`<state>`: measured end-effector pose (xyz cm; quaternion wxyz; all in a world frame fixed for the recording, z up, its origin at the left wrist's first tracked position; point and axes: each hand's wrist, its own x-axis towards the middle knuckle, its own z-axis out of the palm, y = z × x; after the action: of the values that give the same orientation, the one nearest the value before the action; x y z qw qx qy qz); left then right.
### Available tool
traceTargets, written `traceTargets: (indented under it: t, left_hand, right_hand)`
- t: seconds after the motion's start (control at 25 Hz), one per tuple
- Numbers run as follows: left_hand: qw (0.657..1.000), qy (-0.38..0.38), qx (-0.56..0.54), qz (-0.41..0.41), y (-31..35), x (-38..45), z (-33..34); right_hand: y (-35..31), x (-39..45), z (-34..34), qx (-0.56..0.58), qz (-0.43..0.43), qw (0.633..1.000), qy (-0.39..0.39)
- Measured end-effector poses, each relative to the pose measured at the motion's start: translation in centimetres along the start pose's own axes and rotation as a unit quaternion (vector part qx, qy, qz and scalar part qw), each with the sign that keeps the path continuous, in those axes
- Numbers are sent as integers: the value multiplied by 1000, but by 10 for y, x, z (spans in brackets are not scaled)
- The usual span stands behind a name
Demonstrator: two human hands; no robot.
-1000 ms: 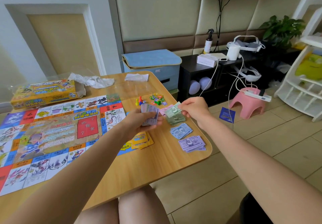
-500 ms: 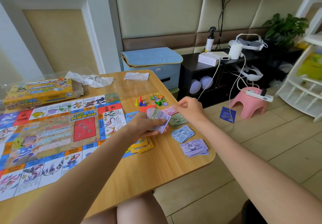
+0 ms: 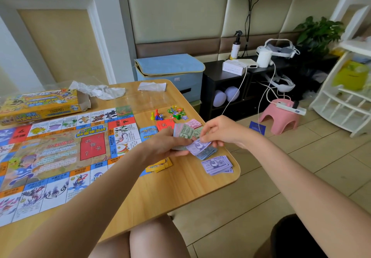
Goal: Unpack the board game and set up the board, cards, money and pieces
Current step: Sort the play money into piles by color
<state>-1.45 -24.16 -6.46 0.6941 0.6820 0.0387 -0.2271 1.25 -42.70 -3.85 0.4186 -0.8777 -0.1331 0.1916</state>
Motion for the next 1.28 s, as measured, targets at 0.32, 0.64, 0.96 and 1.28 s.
traceTargets:
  t: [0.32, 0.64, 0.96, 1.28]
  left_hand:
    - [997, -38, -40, -45, -5, -16, 26]
    - [998, 32, -49, -30, 1, -24, 22]
    - [988, 109, -105, 45, 4, -13, -5]
    - [995, 81, -41, 27, 5, 3, -33]
  right_hand:
    - [31, -39, 7, -141, 60, 987, 46]
    - [6, -31, 4, 16, -19, 993, 115]
    - [6, 18, 12, 140, -18, 976, 167]
    - [31, 63, 19, -118, 3, 974, 194]
